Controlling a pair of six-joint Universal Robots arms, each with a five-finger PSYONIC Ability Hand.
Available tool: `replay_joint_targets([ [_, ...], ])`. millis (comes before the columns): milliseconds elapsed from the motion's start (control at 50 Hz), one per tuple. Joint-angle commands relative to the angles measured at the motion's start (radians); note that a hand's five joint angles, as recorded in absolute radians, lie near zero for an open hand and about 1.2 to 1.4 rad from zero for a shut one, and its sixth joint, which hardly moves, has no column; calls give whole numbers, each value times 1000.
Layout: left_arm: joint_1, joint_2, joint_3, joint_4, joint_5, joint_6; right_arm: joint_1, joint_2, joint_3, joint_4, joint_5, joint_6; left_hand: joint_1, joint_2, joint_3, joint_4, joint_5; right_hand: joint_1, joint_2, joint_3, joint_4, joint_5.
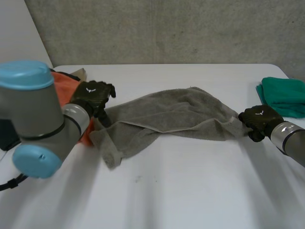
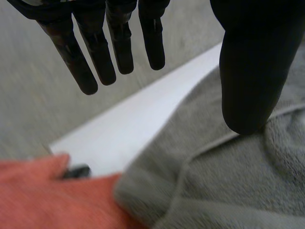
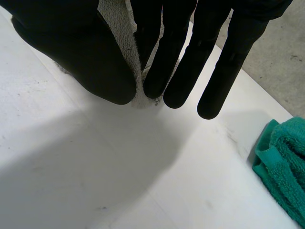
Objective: Fold the laundry.
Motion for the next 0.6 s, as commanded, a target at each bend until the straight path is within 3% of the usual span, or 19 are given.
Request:
replay_joint_targets([
  [20, 45, -205, 157, -77, 1, -27, -25, 1, -2, 0, -20, -3, 158, 157, 156, 160, 156, 281, 209, 201, 197, 214],
  [180, 45, -262, 188, -187, -19, -30, -50, -1, -8, 0, -42, -6, 199, 199, 197, 201, 197, 281, 209, 201, 197, 214],
  [320, 36, -268, 162, -189, -111, -18, -49, -1, -11, 0, -42, -6, 202, 201, 200, 204, 200, 281, 209, 201, 197, 214],
  [340, 34, -267, 161, -190, -122, -15, -50, -1, -14, 0, -43, -6, 234, 234, 232, 236, 232, 281, 209, 201, 197, 214],
  [440, 9, -247, 141, -190, -162, -4, -58, -36, -20, 11, -37, -3, 926, 925, 923, 928, 924, 281, 209, 201, 197, 214],
  [500, -16, -206, 127, -183, -182, -6, -81, -116, -19, 15, -34, 6, 927, 926, 925, 929, 925, 281, 209, 201, 197, 214],
  [600, -51, 13, 66, -172, -196, -4, -113, -255, -52, 89, -34, 5, 927, 926, 925, 929, 925, 281, 209, 201, 197, 214],
])
